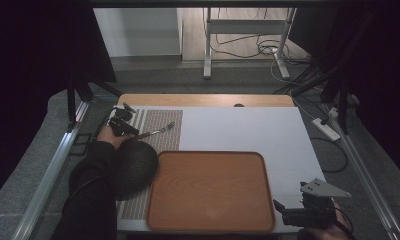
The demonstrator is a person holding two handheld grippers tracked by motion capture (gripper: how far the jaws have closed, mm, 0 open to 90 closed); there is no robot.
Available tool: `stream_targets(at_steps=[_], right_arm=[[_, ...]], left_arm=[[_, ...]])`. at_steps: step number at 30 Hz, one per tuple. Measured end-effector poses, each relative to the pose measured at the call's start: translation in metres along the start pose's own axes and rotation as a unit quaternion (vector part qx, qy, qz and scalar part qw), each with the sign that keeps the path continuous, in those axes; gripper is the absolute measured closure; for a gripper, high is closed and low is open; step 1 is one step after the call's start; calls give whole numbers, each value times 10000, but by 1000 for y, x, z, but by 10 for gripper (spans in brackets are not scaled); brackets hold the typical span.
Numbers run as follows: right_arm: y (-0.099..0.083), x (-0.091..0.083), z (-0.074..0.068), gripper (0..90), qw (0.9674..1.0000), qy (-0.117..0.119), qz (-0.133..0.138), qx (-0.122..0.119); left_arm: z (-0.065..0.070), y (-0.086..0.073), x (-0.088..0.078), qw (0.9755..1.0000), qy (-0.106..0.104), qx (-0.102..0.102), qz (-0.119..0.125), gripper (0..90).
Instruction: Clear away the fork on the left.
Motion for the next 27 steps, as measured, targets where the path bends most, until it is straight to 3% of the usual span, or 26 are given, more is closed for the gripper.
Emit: stream_targets(at_steps=[3,5,8,16,21,27], right_arm=[[0,0,0,0,10000,-16,3,-21],[0,-1,0,0,10000,-13,17,-19],[0,0,0,0,10000,4,24,-8],[0,0,-1,0,10000,-5,14,-42],[0,-1,0,0,10000,-13,16,-33],[0,-1,0,0,10000,-11,17,-39]], left_arm=[[-2,-1,0,9996,-225,-121,108,887],[-6,1,-3,9994,-160,-144,253,867],[-4,6,-10,9982,-251,-99,531,705],[8,14,-6,9990,-121,150,408,215],[16,19,0,9989,-28,331,330,0],[25,22,10,9982,50,584,117,0]])
Point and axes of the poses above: each handheld gripper's, and its own axes: x roughly forward along the jaws, y roughly out of its top, z roughly to its right, the point moved 10 cm from there along x, roughly forward along the jaws, and after that the axes turned 5 degrees about -z, right-handed, at the moved point
